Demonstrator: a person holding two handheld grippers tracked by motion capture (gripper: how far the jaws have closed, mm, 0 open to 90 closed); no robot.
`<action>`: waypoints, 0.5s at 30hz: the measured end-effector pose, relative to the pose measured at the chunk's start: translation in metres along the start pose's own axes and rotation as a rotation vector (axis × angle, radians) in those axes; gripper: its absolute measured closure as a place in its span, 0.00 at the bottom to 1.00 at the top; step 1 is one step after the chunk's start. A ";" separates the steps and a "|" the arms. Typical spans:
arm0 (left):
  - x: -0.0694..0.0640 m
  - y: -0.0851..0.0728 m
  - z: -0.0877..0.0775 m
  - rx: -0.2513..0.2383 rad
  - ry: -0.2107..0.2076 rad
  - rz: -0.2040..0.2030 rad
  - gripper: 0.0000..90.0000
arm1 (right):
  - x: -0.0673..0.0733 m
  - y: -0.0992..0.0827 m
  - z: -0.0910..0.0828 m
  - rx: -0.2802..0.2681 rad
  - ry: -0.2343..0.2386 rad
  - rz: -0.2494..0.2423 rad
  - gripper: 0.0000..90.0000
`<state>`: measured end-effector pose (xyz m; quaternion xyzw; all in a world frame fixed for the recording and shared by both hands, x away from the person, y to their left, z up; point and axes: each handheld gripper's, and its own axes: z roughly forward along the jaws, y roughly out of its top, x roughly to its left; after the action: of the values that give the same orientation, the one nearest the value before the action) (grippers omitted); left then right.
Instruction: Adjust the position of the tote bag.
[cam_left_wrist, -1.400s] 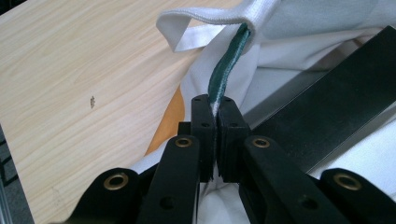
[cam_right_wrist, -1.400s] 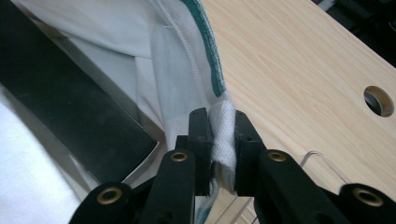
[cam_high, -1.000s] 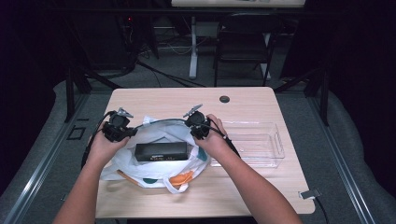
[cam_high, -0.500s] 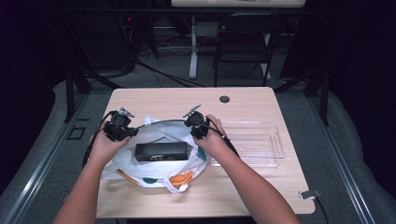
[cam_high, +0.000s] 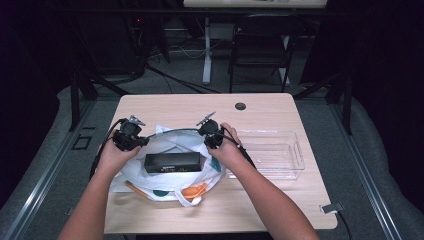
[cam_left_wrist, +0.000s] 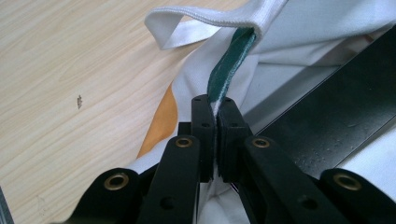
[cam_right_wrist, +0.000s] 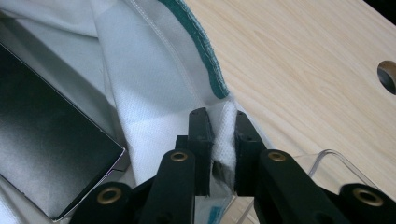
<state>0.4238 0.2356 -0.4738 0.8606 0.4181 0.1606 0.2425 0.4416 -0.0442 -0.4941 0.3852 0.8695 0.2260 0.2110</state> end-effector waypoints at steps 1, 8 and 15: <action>0.000 0.000 0.000 -0.001 -0.001 -0.001 0.97 | 0.000 0.000 0.001 -0.012 0.004 0.013 0.90; -0.001 0.002 0.003 -0.010 0.004 -0.008 0.97 | 0.000 -0.001 0.004 -0.002 0.009 0.015 0.90; 0.003 0.003 0.010 -0.011 -0.002 -0.036 0.97 | 0.002 0.000 0.007 0.004 0.010 0.009 0.90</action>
<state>0.4328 0.2335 -0.4801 0.8517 0.4323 0.1578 0.2506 0.4439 -0.0415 -0.5002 0.3885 0.8693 0.2269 0.2048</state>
